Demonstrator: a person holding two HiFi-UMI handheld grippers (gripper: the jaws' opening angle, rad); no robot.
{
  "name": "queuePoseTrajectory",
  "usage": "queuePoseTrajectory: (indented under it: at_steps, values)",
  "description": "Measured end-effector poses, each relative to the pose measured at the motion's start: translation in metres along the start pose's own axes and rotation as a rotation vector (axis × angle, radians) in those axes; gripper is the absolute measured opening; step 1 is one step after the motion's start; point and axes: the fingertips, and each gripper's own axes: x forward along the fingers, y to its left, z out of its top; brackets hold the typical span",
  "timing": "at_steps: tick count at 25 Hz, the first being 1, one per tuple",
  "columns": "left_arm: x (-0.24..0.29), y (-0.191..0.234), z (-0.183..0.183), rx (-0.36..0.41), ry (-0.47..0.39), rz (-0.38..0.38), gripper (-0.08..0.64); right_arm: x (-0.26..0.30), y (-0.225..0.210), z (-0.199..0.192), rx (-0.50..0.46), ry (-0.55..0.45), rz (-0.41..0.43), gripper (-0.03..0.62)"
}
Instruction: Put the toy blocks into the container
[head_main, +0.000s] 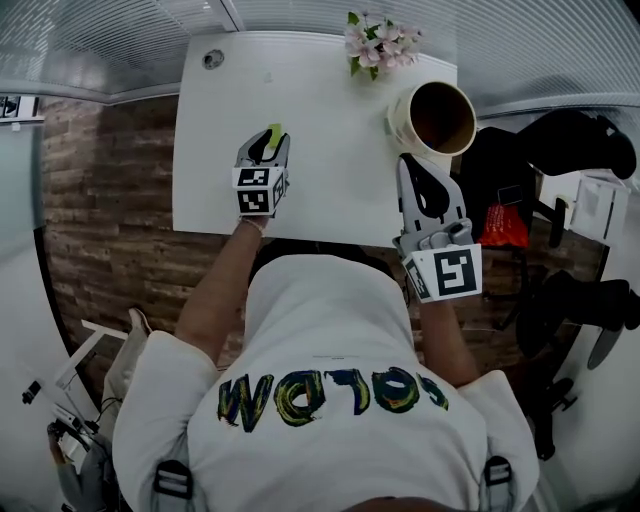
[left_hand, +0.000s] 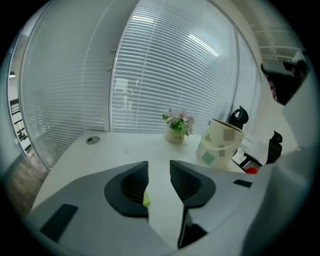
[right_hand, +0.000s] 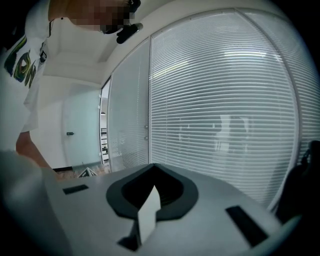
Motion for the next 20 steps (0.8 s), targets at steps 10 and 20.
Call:
queuePoseTrajectory:
  at_steps: [10,20]
  values:
    - [0.044,0.028,-0.058,-0.027,0.125,0.051,0.158,0.008,0.002,-0.011,0.004,0.037,0.019,0.008]
    - [0.068,0.041,-0.079,-0.061,0.157,0.106,0.164,0.011,0.003,-0.022,0.006,0.074,0.023,0.008]
